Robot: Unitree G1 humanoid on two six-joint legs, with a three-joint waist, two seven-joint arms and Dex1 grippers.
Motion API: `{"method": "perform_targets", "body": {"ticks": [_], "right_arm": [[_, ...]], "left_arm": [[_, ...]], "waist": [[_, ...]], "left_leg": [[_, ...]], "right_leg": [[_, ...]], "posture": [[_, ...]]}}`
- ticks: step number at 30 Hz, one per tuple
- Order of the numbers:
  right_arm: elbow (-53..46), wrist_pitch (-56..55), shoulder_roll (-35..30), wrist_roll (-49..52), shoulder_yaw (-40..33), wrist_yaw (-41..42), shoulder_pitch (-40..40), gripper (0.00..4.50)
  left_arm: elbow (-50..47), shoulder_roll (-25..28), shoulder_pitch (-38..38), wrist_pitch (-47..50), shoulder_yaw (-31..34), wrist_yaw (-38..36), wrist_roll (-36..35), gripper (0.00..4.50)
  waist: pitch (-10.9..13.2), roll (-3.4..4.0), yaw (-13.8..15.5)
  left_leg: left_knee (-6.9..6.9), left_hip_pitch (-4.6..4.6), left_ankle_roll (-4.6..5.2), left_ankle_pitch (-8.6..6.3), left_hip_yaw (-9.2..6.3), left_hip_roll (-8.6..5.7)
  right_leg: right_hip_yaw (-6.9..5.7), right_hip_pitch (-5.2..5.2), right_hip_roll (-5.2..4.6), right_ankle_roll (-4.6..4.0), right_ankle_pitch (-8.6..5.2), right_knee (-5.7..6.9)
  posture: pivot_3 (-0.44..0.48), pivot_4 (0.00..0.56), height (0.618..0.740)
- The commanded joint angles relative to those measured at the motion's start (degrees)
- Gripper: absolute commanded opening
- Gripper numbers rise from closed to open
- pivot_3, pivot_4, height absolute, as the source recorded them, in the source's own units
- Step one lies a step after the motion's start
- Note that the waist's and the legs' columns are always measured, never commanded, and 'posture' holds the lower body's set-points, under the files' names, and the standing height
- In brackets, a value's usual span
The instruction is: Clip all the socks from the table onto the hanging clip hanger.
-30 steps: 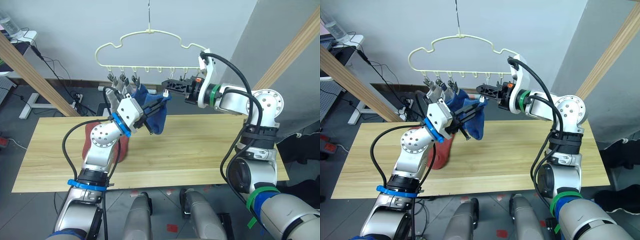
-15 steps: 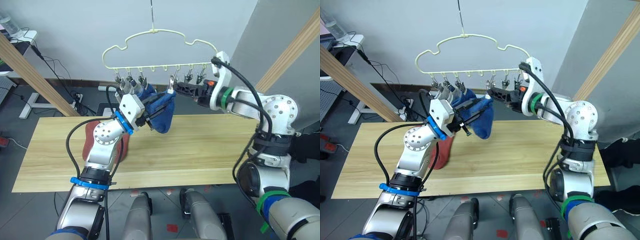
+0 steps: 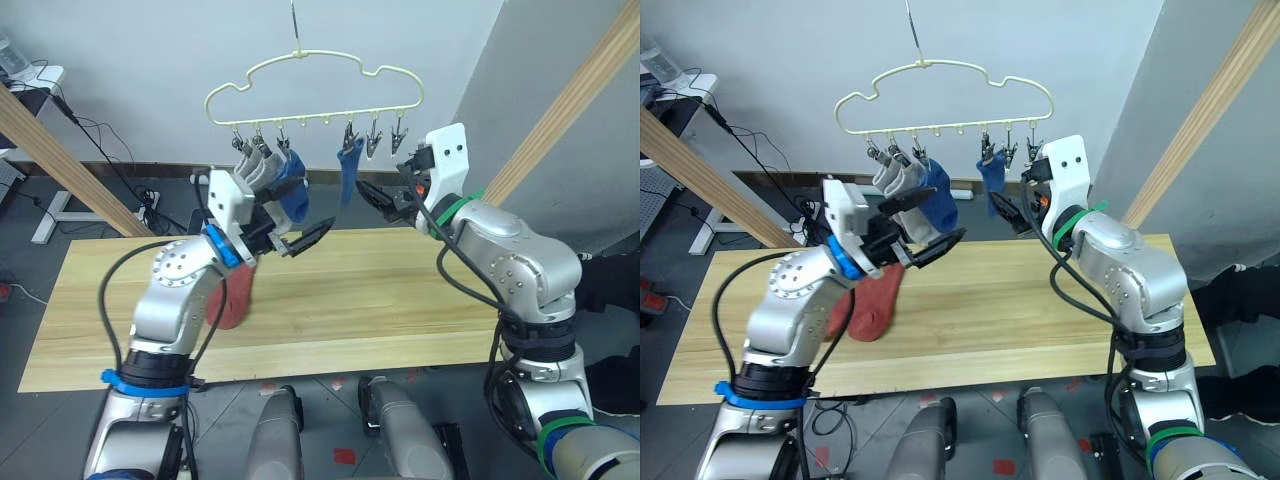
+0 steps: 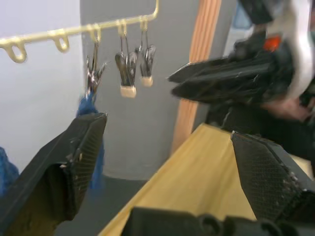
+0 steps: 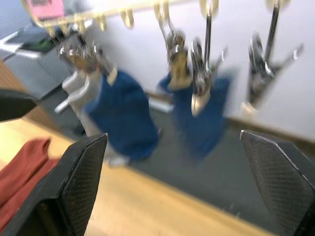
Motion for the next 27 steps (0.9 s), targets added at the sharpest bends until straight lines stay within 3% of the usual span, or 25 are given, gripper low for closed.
{"method": "perform_targets", "body": {"ticks": [1, 2, 5, 10, 27], "right_arm": [[-2.7, -6.0, 1.5, -4.3, 1.5, -1.9, 1.0, 4.5], [-2.2, -8.3, 1.7, -6.4, 2.6, -2.3, 1.4, 4.5], [-0.6, -12.8, 4.6, -10.4, 3.4, -5.1, 2.0, 3.91], [1.9, -16.1, 6.4, -14.2, 5.5, -4.8, 1.4, 2.12], [10.8, -20.7, 10.1, -20.7, 3.9, -6.5, -1.6, 2.12]], "left_arm": [[-7.8, 3.7, 0.3, 12.6, 5.7, 0.8, -12.7, 4.48], [-8.6, 4.5, -0.1, 15.7, 7.4, 2.3, -15.7, 4.48], [-10.6, 6.4, -1.3, 18.6, 9.8, 4.2, -17.8, 4.5], [-11.5, 6.0, -1.2, 19.3, 9.8, 6.5, -17.2, 4.5], [-11.9, 5.7, -0.9, 18.8, 9.2, 6.8, -15.6, 4.5]], "waist": [[0.0, 0.0, 0.1], [0.0, 0.01, 0.2], [0.0, 0.02, 0.3], [0.0, 0.02, 0.5], [0.0, 0.02, 1.2]], "left_leg": [[-0.01, 0.0, 0.0, 0.0, 0.0, -0.01], [-0.01, 0.0, 0.0, 0.0, -0.01, 0.0], [-0.01, 0.0, 0.0, 0.0, -0.01, 0.0], [-0.01, 0.01, -0.01, 0.0, 0.0, -0.04], [-0.06, 0.0, -0.01, 0.0, 0.0, -0.03]], "right_leg": [[0.0, 0.0, 0.0, 0.0, 0.0, -0.01], [-0.01, 0.0, 0.0, 0.0, 0.0, -0.03], [-0.01, 0.01, -0.01, 0.01, -0.01, -0.06], [0.0, 0.02, -0.03, 0.01, -0.01, -0.07], [0.0, 0.01, -0.04, 0.0, -0.01, -0.11]], "posture": [[-0.027, 0.311, 0.74], [-0.027, 0.311, 0.74], [-0.009, 0.312, 0.74], [0.006, 0.312, 0.74], [0.023, 0.302, 0.74]]}}
